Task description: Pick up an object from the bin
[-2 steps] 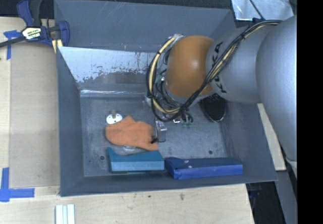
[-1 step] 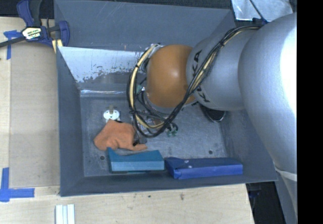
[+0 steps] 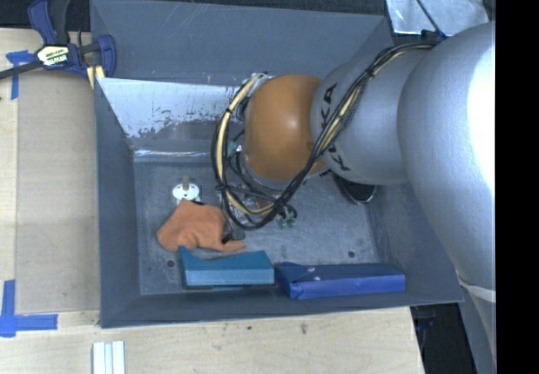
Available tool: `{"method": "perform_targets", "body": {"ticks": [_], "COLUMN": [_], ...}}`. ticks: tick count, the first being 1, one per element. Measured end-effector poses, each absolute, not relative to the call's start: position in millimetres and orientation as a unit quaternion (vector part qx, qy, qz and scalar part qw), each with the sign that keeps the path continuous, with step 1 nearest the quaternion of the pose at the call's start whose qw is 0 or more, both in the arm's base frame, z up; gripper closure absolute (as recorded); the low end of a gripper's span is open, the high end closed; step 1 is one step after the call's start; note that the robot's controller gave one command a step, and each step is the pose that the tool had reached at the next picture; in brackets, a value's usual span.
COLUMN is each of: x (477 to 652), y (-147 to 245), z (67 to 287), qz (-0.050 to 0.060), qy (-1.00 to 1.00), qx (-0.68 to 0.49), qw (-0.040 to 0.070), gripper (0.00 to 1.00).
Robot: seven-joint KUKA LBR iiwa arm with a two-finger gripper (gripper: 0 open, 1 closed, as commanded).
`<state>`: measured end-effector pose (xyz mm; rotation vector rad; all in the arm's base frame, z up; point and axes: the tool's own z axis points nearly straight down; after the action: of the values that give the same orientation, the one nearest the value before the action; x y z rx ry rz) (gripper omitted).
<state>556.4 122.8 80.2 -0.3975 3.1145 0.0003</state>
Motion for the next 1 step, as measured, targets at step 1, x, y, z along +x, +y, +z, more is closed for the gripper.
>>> {"method": "perform_targets", "body": {"ticks": [1], "x": [555.9], "y": [122.4], "z": [81.7], "qz": [0.0], "qy": [0.992], "qx": [-0.127], "qw": [0.001], "gripper": [1.0]}}
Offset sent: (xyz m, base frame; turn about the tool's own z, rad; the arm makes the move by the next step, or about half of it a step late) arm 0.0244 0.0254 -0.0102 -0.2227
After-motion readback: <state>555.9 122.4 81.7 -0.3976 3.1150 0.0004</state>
